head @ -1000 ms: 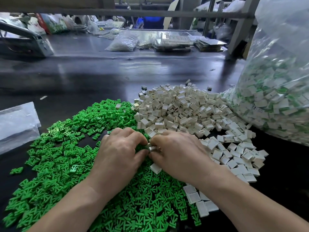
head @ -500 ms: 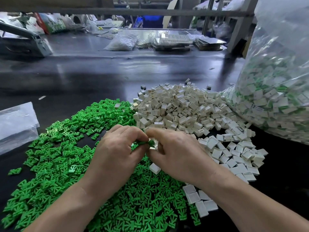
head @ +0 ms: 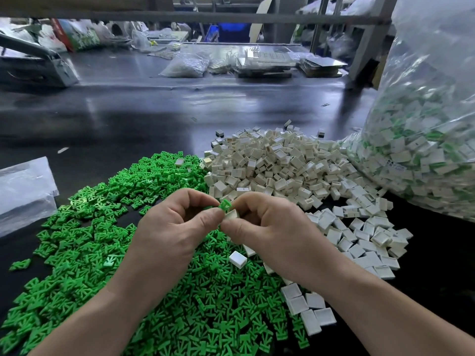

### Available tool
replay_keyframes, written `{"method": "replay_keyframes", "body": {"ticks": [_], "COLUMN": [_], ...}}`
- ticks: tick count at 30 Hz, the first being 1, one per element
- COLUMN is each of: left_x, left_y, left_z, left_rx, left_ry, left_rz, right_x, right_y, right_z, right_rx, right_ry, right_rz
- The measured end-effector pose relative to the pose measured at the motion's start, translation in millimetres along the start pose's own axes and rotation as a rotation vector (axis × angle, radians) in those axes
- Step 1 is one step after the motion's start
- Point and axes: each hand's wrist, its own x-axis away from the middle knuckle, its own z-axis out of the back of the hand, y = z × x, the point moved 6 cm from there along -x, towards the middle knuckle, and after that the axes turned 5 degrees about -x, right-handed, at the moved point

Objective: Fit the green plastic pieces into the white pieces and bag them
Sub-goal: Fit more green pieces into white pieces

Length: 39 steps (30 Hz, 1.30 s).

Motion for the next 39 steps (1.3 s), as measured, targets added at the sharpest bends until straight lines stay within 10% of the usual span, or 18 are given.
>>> {"method": "replay_keyframes", "body": {"ticks": [10, 19, 28, 39], "left_x": [3, 4, 3, 10], "left_y": [3, 6, -7, 5], "left_z": [6, 11, 0, 0], "left_rx": [-0.192, -0.162, 0.405, 0.166], "left_ry": [0.083, 0.137, -0.034, -0.008], "left_rz": [-0.076, -0.125, 0.035, -0.071], "right_x": [-2, 2, 3, 5], "right_y": [10, 15, 11, 10], "right_z": [-5, -7, -8, -5], "right_rx": [-0.774, -0.844, -0.877, -0.718], "right_ry": [-0.081, -0.076, -0.08, -0.035], "right_rz": [-0.279, -0.354, -0.255, -0.174]}}
